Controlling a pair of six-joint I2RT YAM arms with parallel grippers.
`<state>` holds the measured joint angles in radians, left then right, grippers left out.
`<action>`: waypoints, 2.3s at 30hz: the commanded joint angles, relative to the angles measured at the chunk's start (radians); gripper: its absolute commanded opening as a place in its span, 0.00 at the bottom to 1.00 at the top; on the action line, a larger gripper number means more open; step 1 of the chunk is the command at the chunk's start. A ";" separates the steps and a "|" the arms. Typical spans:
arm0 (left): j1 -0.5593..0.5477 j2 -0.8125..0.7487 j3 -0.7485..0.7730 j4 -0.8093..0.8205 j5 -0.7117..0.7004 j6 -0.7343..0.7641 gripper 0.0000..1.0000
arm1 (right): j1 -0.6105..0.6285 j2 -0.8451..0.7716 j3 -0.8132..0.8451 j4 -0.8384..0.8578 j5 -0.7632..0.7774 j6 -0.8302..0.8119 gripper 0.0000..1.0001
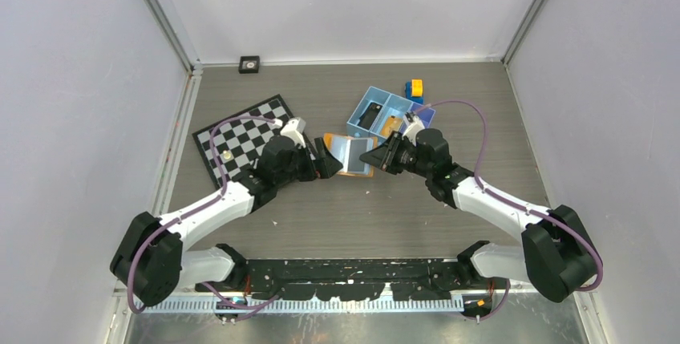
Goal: Take the credit cards out of the card holder
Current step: Remove the credit card from the card holder.
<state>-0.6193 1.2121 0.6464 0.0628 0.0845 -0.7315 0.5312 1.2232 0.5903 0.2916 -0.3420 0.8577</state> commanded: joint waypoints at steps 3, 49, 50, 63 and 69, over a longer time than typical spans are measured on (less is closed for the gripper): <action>0.017 -0.054 -0.014 0.110 0.059 -0.037 0.97 | -0.007 -0.021 0.000 0.095 -0.017 0.016 0.01; 0.086 0.013 -0.057 0.261 0.215 -0.092 0.00 | -0.004 -0.021 -0.006 0.120 -0.044 0.011 0.30; 0.086 0.007 -0.058 0.261 0.211 -0.092 0.00 | -0.004 -0.028 -0.009 0.119 -0.041 0.011 0.36; 0.120 -0.015 -0.073 0.226 0.178 -0.139 0.00 | -0.004 -0.050 -0.017 0.119 -0.023 0.011 0.32; 0.124 -0.013 -0.076 0.239 0.197 -0.147 0.00 | -0.004 -0.023 -0.003 0.116 -0.038 0.010 0.21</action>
<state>-0.5014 1.2282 0.5674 0.2634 0.2718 -0.8623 0.5278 1.2060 0.5739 0.3706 -0.3782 0.8841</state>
